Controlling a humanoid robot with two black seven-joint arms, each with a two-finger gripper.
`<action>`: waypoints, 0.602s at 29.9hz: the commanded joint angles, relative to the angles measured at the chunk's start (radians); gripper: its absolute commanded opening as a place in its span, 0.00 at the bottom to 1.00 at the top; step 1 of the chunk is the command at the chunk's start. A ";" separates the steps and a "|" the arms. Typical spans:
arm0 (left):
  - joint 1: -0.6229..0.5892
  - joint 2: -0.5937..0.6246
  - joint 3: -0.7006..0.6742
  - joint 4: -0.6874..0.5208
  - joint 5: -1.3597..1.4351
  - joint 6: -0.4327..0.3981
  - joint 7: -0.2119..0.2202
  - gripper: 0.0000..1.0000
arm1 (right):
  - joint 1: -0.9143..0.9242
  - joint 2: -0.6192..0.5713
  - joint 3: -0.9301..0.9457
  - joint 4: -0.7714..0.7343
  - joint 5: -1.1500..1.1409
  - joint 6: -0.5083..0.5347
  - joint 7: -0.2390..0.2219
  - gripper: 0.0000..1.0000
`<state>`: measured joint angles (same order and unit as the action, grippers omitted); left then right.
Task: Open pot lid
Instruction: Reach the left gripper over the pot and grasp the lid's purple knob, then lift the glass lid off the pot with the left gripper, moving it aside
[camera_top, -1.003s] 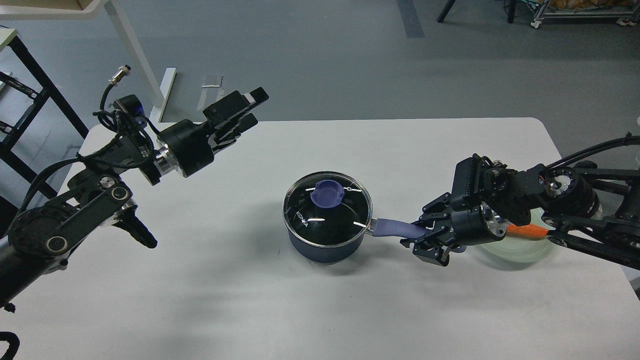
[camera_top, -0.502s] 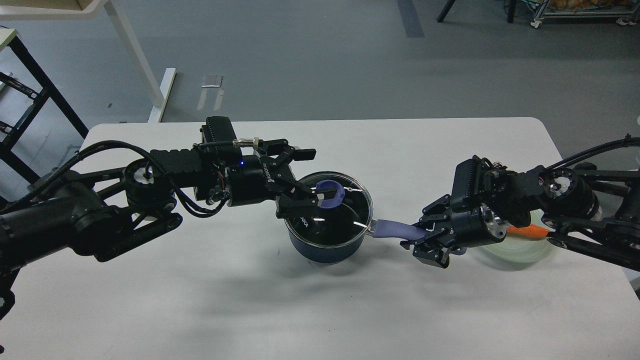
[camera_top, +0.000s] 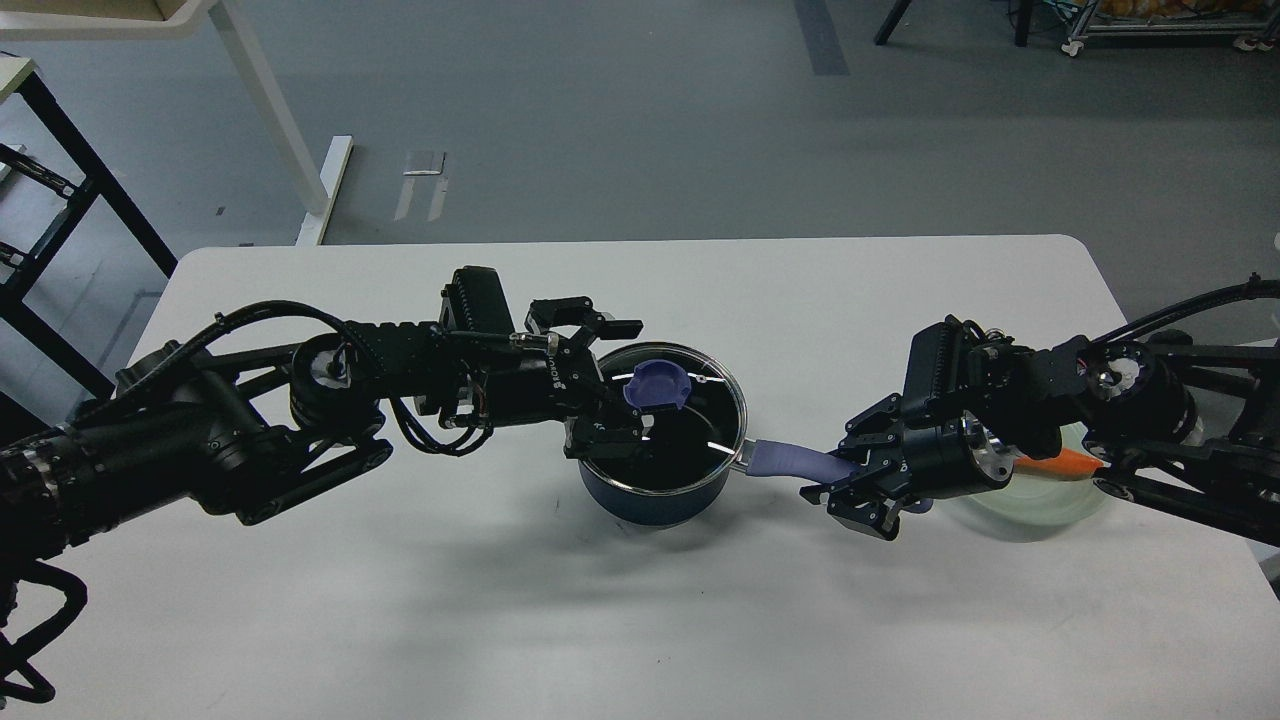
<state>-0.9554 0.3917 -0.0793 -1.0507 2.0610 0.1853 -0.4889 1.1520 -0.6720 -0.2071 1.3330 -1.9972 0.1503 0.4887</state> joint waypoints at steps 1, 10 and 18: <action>0.001 -0.011 0.001 0.000 -0.005 -0.001 0.000 0.99 | 0.000 0.000 0.000 0.000 0.000 0.000 0.000 0.32; 0.004 -0.053 0.006 0.040 -0.009 -0.003 0.000 0.98 | 0.000 0.000 0.000 0.000 0.001 0.000 0.000 0.32; 0.009 -0.066 0.006 0.051 -0.016 -0.004 0.000 0.93 | 0.000 -0.001 0.000 0.000 0.001 0.000 0.000 0.33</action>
<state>-0.9493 0.3293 -0.0738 -1.0006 2.0506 0.1815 -0.4886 1.1519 -0.6718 -0.2071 1.3330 -1.9960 0.1503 0.4887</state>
